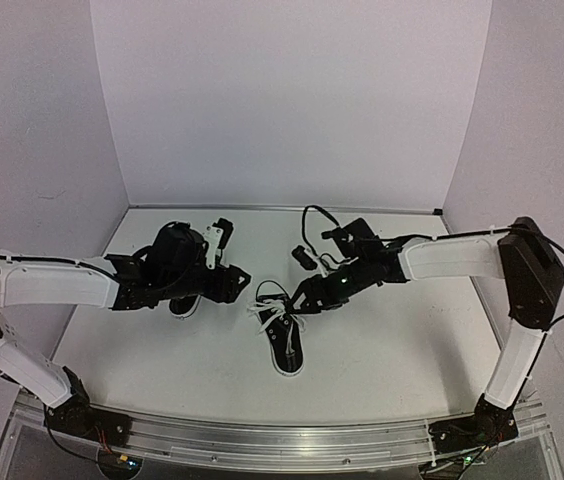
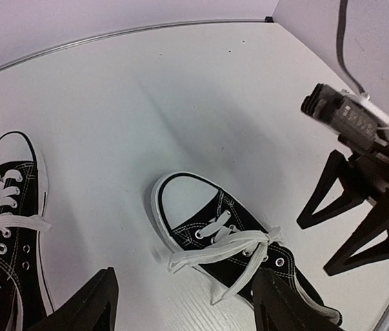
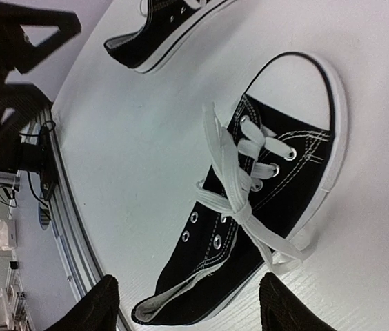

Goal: Tie the shoes

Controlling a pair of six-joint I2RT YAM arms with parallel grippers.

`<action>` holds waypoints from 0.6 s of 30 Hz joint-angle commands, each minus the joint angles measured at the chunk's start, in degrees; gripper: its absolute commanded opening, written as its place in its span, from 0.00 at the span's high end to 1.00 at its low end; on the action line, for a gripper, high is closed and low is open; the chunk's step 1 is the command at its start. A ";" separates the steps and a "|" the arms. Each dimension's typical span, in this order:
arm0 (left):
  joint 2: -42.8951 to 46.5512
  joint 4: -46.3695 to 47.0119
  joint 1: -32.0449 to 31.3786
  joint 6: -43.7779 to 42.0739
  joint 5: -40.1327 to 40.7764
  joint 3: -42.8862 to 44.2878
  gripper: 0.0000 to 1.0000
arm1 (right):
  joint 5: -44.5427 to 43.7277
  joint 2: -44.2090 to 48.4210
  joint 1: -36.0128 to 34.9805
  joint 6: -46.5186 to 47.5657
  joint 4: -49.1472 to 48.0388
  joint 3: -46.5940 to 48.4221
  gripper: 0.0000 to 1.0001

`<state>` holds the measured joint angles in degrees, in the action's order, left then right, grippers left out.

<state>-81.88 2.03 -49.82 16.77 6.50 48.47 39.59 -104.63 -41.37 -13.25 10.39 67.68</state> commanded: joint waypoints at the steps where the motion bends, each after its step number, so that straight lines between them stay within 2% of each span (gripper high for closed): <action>1: 3.36 -1.65 -0.01 2.79 2.05 -2.09 0.31 | -3.13 -5.74 -1.36 2.97 3.10 4.43 0.40; 7: 5.89 -3.31 -0.01 2.78 3.00 -3.10 0.31 | -3.23 -11.76 -1.93 2.79 3.49 8.62 0.41; 11: 6.95 -3.86 -0.01 2.75 3.63 -3.74 0.31 | -0.97 -12.17 -2.24 2.04 3.32 10.28 0.61; 16: 9.19 -5.01 -0.01 2.32 7.29 -4.31 0.31 | 3.64 -12.22 -2.41 0.56 3.22 12.54 1.00; 18: 10.92 -6.15 0.22 2.32 10.10 -4.40 0.30 | 5.73 -12.09 -2.40 -0.31 2.98 14.27 1.00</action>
<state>-75.34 -1.85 -49.82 19.35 10.75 44.46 40.12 -116.31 -43.42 -12.46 14.38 77.51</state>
